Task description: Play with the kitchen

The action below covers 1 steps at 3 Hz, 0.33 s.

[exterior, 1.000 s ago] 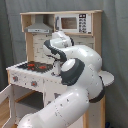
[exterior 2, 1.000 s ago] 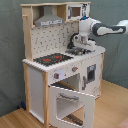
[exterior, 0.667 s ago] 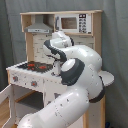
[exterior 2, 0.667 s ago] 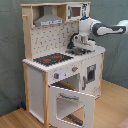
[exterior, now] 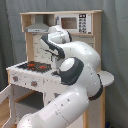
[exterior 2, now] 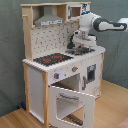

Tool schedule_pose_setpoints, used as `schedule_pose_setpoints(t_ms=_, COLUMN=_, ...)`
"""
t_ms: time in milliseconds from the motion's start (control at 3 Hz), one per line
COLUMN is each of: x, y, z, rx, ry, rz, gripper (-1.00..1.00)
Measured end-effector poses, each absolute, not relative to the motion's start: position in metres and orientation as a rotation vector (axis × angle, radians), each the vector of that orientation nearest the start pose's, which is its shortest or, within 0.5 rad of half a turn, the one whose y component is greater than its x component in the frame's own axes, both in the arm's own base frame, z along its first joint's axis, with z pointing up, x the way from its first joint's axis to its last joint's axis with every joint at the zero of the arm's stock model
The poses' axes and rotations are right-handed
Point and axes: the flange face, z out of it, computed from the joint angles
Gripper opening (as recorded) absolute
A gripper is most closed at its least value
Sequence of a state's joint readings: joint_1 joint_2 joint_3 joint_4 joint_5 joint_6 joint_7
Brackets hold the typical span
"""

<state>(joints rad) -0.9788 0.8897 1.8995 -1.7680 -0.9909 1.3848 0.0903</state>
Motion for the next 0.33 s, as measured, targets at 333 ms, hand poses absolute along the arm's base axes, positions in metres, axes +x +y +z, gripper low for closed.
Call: schedule_pose_setpoints(t_ms=333, x=0.4972, y=0.1890, z=0.5613, rx=-3.023, ry=-1.346, rz=0.000, gripper=1.00)
